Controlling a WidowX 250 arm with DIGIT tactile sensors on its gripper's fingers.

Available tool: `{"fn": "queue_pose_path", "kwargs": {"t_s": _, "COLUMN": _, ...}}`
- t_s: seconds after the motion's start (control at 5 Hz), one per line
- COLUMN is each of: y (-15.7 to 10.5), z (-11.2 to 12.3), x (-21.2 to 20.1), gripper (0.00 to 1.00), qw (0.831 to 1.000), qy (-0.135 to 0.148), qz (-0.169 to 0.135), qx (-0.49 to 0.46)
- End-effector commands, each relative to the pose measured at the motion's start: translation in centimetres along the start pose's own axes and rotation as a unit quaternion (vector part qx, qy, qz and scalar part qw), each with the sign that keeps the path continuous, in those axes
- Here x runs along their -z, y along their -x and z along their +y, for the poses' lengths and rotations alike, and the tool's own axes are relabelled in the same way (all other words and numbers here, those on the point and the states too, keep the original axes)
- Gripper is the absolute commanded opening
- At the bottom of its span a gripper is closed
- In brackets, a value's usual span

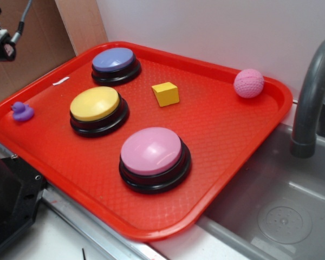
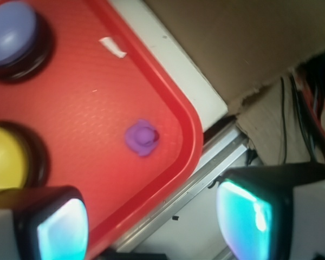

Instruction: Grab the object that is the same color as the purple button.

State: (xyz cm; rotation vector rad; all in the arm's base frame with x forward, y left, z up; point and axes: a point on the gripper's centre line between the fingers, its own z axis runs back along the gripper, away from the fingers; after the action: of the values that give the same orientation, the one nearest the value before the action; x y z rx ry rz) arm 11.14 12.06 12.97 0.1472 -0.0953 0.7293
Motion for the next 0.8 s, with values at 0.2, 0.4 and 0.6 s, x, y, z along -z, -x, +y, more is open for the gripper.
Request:
{"fn": "queue_pose_path", "kwargs": {"t_s": 0.2, "y": -1.2, "z": 0.1, "x": 7.7, "gripper": 1.00, "qw": 0.997, "qy": 0.072, "qz": 0.001, "qx": -0.029}}
{"fn": "queue_pose_path", "kwargs": {"t_s": 0.4, "y": -0.9, "z": -0.4, "x": 10.1, "gripper": 1.00, "qw": 0.998, "qy": 0.047, "qz": 0.021, "qx": -0.021}}
{"fn": "queue_pose_path", "kwargs": {"t_s": 0.6, "y": -0.2, "z": -0.6, "x": 11.5, "gripper": 1.00, "qw": 0.999, "qy": 0.035, "qz": 0.038, "qx": -0.017}}
